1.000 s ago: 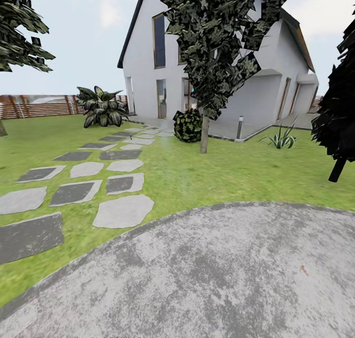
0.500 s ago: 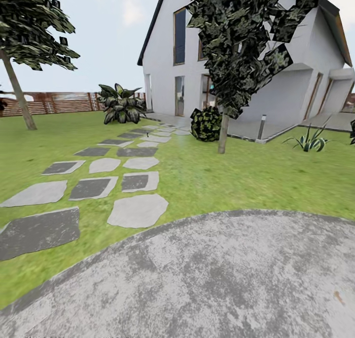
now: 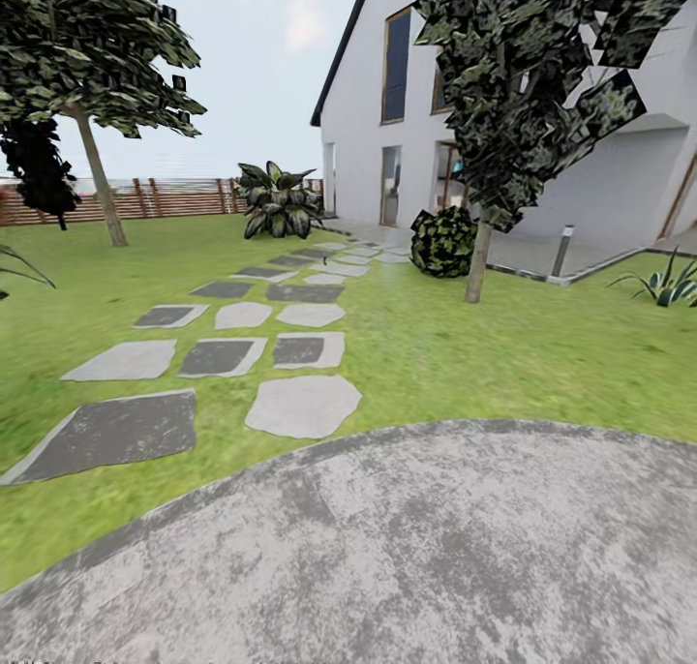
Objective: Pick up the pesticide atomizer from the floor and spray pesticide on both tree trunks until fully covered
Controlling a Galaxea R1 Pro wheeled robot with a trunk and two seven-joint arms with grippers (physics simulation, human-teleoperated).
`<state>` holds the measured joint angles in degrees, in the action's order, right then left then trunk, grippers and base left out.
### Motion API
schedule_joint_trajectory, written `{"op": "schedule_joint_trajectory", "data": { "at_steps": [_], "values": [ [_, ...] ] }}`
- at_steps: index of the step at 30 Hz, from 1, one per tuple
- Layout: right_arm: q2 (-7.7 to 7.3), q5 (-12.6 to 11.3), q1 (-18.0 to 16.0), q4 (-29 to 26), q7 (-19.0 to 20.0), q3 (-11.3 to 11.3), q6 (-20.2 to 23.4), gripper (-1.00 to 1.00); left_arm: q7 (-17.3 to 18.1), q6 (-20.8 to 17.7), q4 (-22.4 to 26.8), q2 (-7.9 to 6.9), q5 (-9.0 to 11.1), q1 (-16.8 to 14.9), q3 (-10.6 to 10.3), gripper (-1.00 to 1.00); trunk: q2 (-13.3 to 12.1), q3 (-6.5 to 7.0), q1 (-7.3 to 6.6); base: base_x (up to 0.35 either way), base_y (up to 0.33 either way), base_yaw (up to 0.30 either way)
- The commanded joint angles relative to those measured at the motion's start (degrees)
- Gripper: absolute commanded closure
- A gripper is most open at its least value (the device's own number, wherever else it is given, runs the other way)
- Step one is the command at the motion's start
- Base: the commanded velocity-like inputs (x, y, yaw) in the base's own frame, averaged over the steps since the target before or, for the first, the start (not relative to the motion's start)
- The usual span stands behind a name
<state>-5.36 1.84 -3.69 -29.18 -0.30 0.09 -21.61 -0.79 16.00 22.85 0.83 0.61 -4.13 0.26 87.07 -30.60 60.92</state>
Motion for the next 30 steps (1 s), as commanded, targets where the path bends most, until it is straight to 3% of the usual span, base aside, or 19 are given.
{"op": "schedule_joint_trajectory", "data": {
  "at_steps": [1,30],
  "values": [
    [0.0,0.0,0.0,0.0,0.01,0.0,0.0,-1.0,0.0,-0.03,0.0,-0.01,0.0,0.0,0.02,-1.0,0.42,-0.19,0.23,0.0,0.0,0.095],
    [0.0,0.09,0.0,0.11,0.14,0.12,0.08,-1.0,0.0,0.0,0.0,-0.04,0.0,0.0,0.03,-1.0,12.05,-5.41,6.6,0.0,0.0,0.007]
  ]
}}
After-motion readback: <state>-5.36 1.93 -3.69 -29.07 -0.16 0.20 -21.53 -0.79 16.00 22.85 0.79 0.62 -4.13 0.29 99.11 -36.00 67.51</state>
